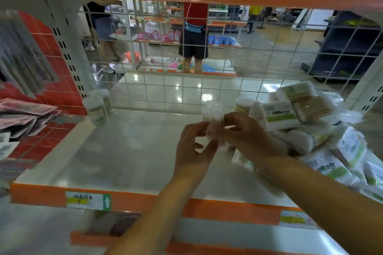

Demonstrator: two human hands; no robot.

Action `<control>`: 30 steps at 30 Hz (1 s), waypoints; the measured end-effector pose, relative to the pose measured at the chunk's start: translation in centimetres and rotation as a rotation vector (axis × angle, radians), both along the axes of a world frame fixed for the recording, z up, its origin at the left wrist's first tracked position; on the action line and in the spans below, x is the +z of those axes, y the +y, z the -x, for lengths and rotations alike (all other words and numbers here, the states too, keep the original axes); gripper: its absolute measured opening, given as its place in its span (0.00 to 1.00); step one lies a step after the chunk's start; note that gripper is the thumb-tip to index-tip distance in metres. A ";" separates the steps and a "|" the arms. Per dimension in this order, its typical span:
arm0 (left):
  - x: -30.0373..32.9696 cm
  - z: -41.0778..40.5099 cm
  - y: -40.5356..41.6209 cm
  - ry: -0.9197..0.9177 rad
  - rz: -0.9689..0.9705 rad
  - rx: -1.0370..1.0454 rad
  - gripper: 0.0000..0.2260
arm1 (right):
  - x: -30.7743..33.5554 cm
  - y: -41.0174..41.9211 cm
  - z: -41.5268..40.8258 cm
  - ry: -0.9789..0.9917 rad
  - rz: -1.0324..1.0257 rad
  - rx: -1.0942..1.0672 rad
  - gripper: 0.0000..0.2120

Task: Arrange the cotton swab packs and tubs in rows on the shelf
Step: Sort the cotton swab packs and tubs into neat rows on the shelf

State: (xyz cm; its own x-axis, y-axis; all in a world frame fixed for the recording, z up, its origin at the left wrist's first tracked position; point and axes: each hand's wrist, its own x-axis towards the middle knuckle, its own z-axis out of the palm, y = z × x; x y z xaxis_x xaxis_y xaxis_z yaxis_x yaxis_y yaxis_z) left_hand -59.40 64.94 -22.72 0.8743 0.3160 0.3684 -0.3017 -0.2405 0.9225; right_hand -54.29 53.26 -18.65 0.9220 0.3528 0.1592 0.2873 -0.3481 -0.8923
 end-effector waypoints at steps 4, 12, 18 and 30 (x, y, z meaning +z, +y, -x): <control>-1.2 -0.5 2.6 -0.013 -0.235 0.041 0.17 | -0.6 2.1 -1.0 -0.059 0.020 0.003 0.04; -4.3 -2.1 8.3 0.125 -0.610 0.120 0.12 | -1.9 6.6 -4.6 -0.122 0.110 -0.044 0.05; -5.7 -4.3 9.8 0.197 -0.739 0.134 0.13 | -4.0 9.7 -8.9 -0.161 0.111 -0.202 0.10; -7.1 -7.6 10.3 0.221 -0.757 0.151 0.20 | -6.8 11.9 -13.3 -0.057 0.108 -0.430 0.17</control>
State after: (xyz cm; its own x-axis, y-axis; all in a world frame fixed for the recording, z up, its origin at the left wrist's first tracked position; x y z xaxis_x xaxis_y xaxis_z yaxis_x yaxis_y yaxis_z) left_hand -51.77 75.25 -29.77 0.9197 0.1707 0.3535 -0.0453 -0.8485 0.5273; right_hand -41.03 65.20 -25.40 0.9794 -0.0429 0.1972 0.1438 -0.5369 -0.8313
